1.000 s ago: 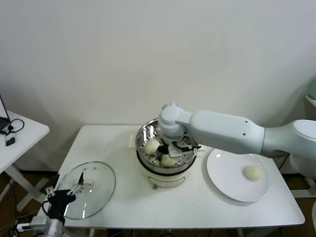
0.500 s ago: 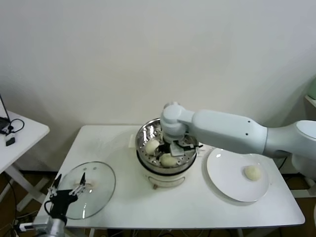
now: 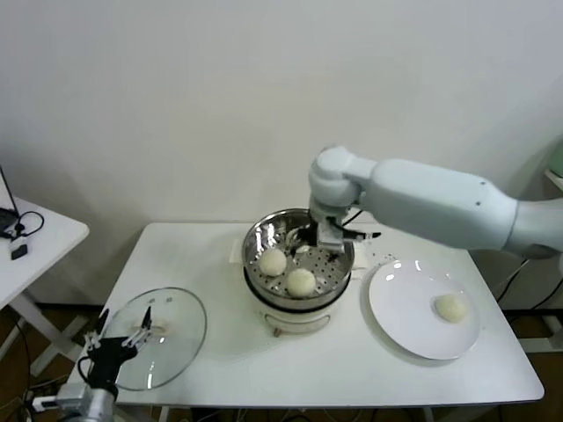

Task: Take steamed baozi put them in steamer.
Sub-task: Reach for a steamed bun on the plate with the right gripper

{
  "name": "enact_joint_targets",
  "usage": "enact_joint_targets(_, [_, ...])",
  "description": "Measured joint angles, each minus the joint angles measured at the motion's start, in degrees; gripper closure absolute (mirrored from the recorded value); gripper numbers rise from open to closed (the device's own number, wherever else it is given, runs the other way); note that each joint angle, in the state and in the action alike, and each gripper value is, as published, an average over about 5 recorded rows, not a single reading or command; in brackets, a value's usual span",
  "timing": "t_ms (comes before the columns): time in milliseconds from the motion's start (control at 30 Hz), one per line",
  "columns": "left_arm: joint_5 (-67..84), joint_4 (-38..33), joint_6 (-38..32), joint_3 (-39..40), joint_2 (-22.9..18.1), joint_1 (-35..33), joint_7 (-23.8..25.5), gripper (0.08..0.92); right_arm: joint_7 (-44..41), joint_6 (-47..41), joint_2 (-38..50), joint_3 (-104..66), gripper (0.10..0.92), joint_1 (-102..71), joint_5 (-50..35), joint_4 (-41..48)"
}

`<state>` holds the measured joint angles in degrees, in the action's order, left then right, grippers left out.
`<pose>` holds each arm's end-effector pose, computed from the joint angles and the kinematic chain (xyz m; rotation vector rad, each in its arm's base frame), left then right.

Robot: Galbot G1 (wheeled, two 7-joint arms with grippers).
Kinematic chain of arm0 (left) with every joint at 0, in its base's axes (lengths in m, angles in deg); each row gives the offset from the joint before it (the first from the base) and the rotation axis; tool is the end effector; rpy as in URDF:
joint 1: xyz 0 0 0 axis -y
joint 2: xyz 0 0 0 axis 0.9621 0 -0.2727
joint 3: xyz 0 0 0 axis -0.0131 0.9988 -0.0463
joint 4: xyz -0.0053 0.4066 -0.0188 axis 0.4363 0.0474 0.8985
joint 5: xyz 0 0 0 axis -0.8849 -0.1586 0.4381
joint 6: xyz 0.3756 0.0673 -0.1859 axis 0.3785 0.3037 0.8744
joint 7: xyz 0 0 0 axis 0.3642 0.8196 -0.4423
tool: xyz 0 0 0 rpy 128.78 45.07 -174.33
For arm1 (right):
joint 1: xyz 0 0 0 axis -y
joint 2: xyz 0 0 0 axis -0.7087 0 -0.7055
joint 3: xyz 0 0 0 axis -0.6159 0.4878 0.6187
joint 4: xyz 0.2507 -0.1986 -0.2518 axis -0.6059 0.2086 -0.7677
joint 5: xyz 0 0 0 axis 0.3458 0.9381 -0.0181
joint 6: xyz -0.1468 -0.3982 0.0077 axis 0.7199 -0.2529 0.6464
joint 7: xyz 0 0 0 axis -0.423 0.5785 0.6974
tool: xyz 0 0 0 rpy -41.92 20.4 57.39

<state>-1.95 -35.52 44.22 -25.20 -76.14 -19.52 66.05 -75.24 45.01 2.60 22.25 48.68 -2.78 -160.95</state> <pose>0.1859 0.1406 -0.3749 0.1878 -2.9428 -0.0938 0.6037 0.1191 -0.0245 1.9848 -0.3938 2.3038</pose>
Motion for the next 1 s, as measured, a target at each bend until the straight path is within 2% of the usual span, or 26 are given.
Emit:
enact_joint_targets(267, [0.5, -0.8, 0.1, 1.2, 1.2, 0.7, 0.0, 0.177, 3.1, -12.8, 10.0, 7.1, 0.203, 7.4, -17.0, 2.0])
enact_joint_targets(433, [0.8, -1.3, 0.4, 1.9, 1.9, 1.3, 0.0, 0.177, 4.6, -18.7, 17.6, 8.1, 0.203, 7.0, -22.5, 3.7])
enact_joint_targets(667, [0.9, -1.8, 0.4, 2.9, 2.1, 1.2, 0.2, 0.177, 5.0, -22.3, 26.0, 3.5, 0.203, -0.2, -22.1, 7.7])
enact_joint_targets(1000, [0.4, -2.8, 0.4, 3.6, 1.2, 0.3, 0.3, 0.177, 3.8, -21.5, 30.0, -9.3, 0.203, -16.4, -12.1, 13.9])
